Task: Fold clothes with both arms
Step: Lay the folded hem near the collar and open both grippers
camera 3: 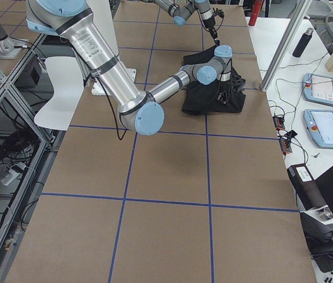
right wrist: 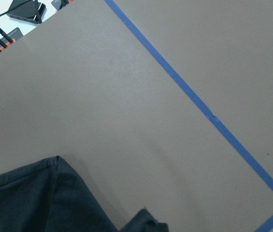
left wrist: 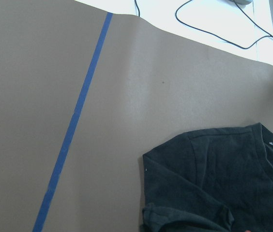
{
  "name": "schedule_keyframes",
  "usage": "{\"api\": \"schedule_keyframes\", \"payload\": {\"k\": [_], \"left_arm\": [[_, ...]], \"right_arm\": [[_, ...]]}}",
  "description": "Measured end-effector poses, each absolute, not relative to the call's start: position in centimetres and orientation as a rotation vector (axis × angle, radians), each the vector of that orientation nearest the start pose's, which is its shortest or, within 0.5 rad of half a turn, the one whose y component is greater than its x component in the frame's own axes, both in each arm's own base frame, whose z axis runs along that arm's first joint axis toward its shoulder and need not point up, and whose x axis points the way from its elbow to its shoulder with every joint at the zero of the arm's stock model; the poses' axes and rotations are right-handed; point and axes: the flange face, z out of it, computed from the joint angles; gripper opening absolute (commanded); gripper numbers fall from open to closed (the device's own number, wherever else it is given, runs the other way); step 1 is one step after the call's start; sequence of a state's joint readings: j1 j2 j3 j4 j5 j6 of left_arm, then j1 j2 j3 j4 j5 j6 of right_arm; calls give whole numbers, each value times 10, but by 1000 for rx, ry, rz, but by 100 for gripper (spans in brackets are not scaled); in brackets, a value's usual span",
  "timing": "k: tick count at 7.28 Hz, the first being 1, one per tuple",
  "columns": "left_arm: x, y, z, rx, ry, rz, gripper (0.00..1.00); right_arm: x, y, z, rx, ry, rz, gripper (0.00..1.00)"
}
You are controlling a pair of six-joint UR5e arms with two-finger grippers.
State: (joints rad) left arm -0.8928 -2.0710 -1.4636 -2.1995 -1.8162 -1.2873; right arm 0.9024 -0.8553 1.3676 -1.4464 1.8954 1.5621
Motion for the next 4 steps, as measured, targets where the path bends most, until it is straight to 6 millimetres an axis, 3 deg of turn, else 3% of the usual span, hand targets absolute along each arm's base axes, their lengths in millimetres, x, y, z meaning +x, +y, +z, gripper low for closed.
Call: {"api": "schedule_keyframes", "payload": {"k": [2,4], "left_arm": [[374,-644,371,406,966,-445,11],[384,-660,390,425,957,-457,22]], "right_arm": [[-412,-672,307,9,-701,754,0],[-429,-680,320,43,-707,751,0]]}}
